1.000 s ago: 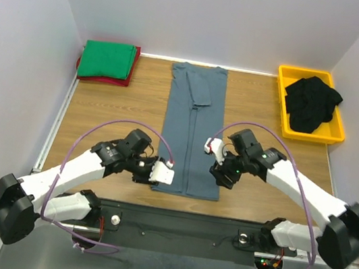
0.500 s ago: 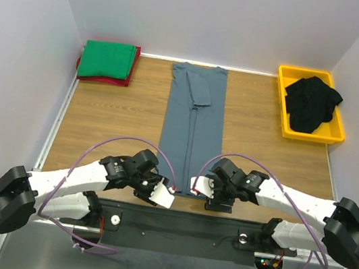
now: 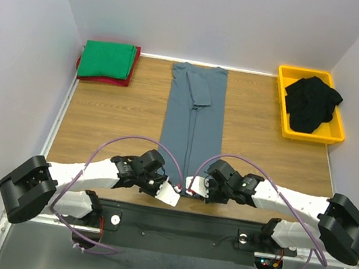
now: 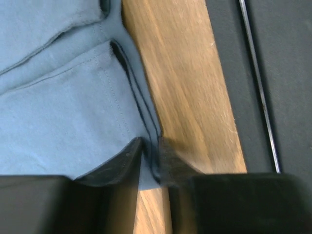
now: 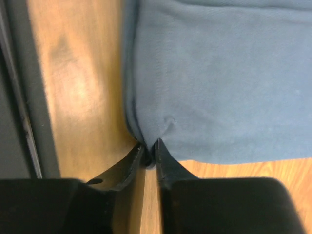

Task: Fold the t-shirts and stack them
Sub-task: Fold the tshirt

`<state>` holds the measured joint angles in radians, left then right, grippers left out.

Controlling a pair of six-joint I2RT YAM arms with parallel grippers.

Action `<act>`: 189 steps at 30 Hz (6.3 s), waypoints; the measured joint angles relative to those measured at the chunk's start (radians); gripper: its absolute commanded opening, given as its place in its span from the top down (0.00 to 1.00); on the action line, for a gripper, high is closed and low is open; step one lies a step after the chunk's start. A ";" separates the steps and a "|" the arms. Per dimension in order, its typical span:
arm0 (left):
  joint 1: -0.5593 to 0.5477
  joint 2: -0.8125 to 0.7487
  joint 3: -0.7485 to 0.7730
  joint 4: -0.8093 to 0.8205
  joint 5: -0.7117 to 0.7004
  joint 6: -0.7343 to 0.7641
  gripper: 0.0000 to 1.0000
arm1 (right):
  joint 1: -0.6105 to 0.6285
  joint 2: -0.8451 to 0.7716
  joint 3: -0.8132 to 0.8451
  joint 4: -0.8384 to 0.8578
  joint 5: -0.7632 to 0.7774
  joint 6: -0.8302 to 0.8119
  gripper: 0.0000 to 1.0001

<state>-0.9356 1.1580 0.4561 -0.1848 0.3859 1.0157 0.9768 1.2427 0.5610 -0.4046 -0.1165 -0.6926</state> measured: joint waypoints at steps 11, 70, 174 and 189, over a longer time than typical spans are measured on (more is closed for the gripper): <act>0.000 -0.041 0.030 -0.063 0.006 -0.011 1.00 | -0.001 -0.020 0.006 -0.026 0.070 0.046 1.00; 0.570 0.678 0.733 0.164 0.140 0.411 0.85 | -0.596 0.741 0.901 -0.002 -0.100 -0.404 0.79; 0.282 0.080 0.307 -0.168 0.058 0.031 1.00 | -0.294 0.019 0.261 -0.163 -0.042 0.009 0.99; 0.200 -0.138 0.462 -0.622 0.304 0.019 1.00 | -0.278 -0.152 0.446 -0.642 -0.251 0.050 0.99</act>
<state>-0.7357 1.0195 0.9176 -0.8070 0.6899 1.0348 0.6987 1.0904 1.0065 -1.0466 -0.3672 -0.6430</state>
